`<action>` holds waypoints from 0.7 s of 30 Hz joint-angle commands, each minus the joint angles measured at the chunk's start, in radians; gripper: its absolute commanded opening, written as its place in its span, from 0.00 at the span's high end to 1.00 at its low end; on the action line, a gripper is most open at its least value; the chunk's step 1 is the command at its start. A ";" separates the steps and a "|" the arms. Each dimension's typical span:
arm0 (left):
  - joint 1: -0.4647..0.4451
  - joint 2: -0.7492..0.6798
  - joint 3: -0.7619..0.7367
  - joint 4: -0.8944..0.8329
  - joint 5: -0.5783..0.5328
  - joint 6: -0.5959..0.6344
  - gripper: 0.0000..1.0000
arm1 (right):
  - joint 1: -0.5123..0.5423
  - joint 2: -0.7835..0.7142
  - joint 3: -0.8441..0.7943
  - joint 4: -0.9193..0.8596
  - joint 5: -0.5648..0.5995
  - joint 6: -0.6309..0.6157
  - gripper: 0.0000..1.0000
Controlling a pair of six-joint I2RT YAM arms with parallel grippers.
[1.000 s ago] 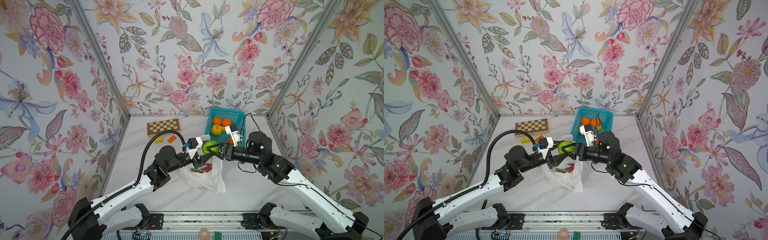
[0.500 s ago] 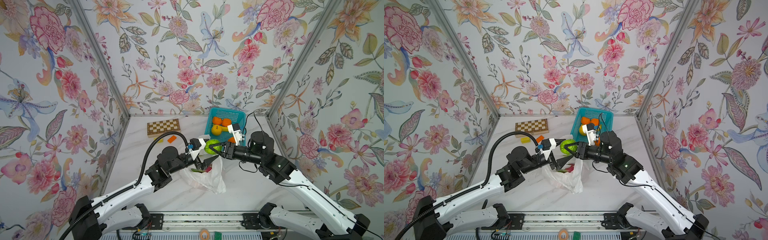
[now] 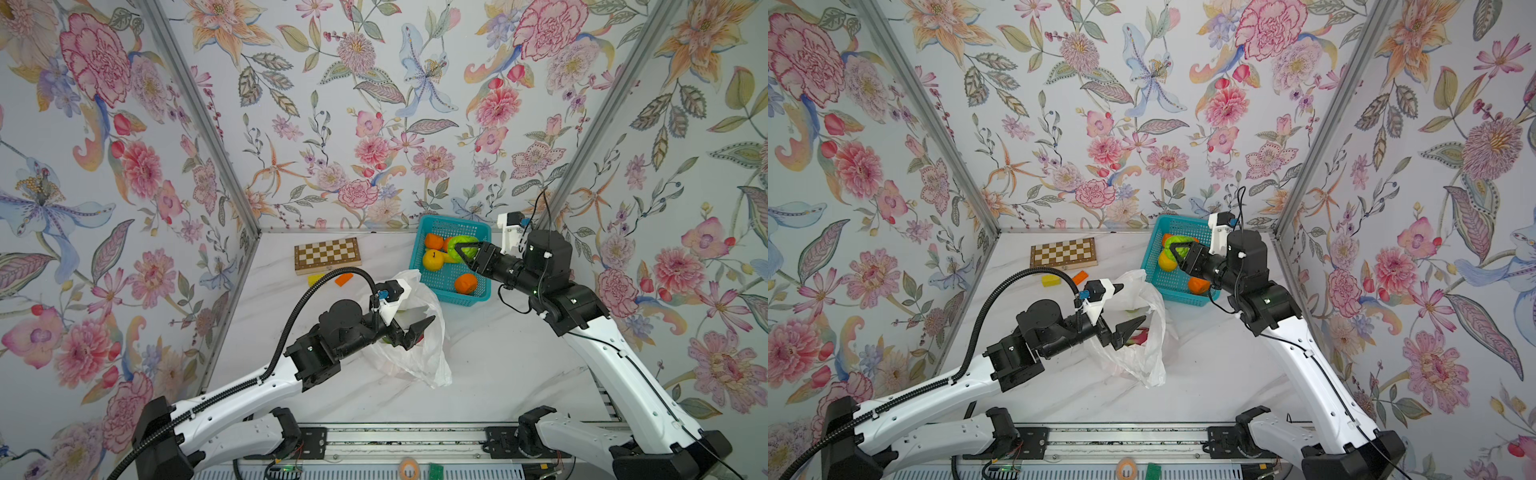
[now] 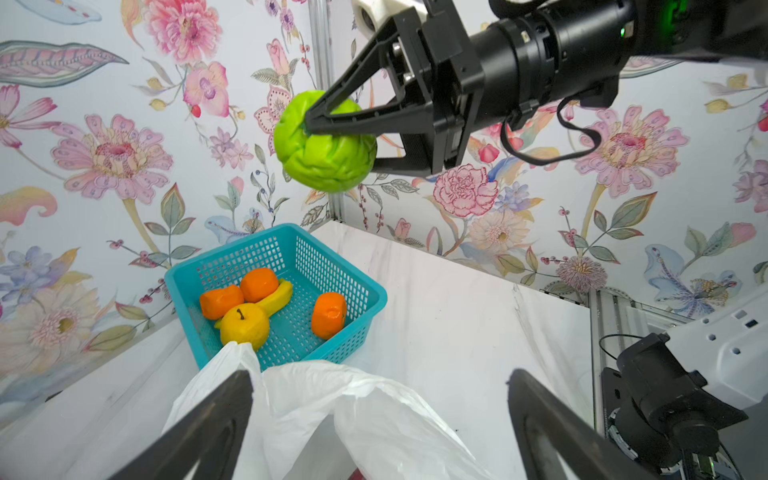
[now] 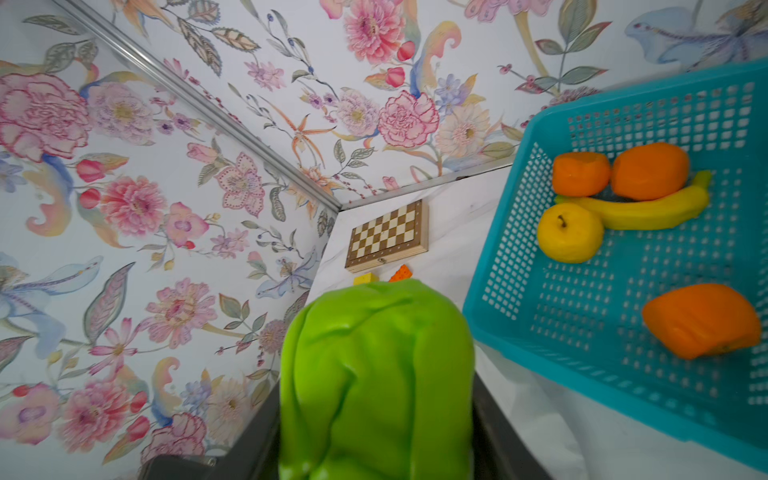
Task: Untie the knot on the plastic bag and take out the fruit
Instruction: 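Carry the green fruit to the teal basket with the right gripper and release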
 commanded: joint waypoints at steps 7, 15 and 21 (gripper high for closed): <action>-0.019 0.008 0.087 -0.213 -0.080 -0.084 0.01 | -0.094 0.256 0.212 -0.262 0.173 -0.302 0.62; -0.020 0.002 0.069 -0.250 -0.104 -0.100 0.01 | -0.160 0.502 0.374 -0.338 0.252 -0.420 0.62; -0.019 0.004 0.045 -0.255 -0.113 -0.100 0.01 | -0.190 0.694 0.519 -0.367 0.339 -0.491 0.62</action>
